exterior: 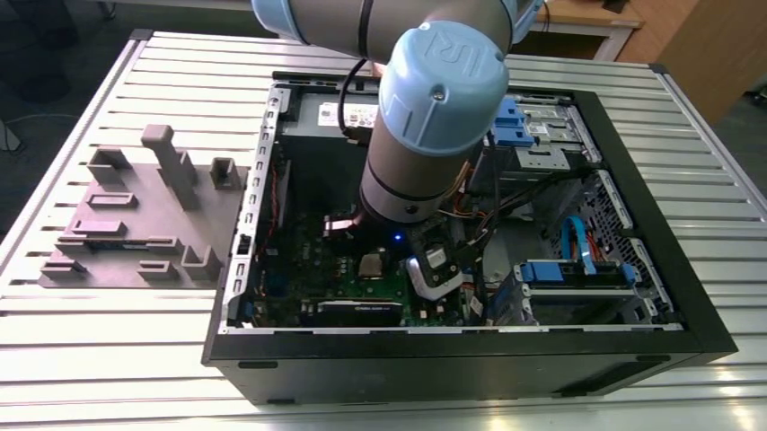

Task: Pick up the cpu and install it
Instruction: 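Place the cpu into insertion slot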

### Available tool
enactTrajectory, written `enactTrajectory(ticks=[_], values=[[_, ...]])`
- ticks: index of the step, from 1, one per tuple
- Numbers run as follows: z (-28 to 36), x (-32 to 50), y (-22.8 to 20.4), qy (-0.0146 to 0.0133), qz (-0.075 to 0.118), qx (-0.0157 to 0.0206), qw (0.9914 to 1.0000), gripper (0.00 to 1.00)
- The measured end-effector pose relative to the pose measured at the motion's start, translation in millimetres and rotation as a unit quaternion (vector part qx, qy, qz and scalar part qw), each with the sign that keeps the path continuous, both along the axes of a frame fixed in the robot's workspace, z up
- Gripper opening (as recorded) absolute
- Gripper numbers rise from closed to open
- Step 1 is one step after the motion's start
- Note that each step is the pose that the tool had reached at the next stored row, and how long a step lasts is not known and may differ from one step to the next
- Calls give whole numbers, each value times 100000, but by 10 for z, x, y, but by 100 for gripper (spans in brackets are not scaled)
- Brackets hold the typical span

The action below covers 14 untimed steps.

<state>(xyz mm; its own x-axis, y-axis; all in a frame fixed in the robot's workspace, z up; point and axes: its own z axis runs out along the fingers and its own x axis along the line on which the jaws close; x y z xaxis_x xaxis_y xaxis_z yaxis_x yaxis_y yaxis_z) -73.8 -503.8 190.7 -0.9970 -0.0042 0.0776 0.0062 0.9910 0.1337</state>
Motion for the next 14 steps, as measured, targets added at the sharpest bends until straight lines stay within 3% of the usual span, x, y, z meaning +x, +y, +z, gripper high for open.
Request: enactTrajectory(ticks=[9, 10, 14], values=[[26, -3, -8, -268, 247, 9, 99999, 45], [27, -9, -10, -354, 257, -1, 99999, 45], [25, -56, -15, -1194, 311, 248, 99992, 45]])
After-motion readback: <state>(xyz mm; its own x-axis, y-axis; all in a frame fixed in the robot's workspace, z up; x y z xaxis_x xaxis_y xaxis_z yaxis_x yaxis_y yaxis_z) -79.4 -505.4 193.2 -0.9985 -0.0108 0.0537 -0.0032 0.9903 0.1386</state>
